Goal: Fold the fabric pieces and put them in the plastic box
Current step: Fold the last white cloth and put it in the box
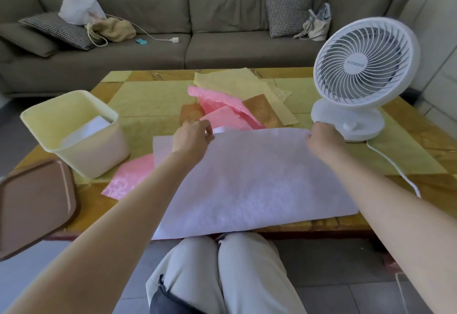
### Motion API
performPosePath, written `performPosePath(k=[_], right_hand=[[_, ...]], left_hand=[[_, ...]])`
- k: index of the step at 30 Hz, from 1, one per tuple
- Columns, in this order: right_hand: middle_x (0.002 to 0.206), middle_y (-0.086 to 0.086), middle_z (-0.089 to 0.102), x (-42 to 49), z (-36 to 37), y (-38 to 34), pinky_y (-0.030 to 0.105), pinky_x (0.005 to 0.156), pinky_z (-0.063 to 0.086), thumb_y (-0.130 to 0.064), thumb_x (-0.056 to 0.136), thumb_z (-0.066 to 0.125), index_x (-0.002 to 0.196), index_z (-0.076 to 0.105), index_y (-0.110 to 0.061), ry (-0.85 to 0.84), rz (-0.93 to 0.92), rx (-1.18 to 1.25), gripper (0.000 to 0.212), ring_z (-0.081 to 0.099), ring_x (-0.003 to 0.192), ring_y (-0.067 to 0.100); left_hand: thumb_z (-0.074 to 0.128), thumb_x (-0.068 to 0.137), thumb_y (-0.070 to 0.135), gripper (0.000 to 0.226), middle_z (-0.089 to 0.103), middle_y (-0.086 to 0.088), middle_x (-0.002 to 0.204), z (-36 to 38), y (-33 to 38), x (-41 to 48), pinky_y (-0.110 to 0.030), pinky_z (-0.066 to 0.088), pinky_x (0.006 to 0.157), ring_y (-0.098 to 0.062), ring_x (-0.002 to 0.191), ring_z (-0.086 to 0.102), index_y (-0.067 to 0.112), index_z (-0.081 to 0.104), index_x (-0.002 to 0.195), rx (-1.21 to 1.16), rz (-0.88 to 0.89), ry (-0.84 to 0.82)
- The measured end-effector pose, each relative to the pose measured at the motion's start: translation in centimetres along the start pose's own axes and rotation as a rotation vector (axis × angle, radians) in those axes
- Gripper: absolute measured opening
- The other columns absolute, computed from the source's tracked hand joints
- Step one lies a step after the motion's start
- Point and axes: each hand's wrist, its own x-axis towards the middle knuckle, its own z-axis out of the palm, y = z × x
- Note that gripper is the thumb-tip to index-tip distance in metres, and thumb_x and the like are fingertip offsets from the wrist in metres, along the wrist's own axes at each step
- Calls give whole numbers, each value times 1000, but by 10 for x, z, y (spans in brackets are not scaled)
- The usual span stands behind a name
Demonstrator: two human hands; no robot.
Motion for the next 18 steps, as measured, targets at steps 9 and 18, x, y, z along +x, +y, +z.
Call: performPosePath(k=[9,18], right_hand=[[140,10,43,-4,40,-88,37,108,32,-34,91,58,136,41,-8,-301,-474,375,54,38,130,24],[124,9,54,10,57,-110,40,103,36,-37,90,59,110,60,-8,-310,-547,287,36,43,123,25]], left_hand=[[65,85,17,13,58,-7,83,39,-8,28,-27,34,65,-21,76,48,7,66,93,-216,67,-143],[48,95,28,18,46,5,65,30,-51,26,-28,31,57,-15,60,43,13,57,100,-201,93,-319]])
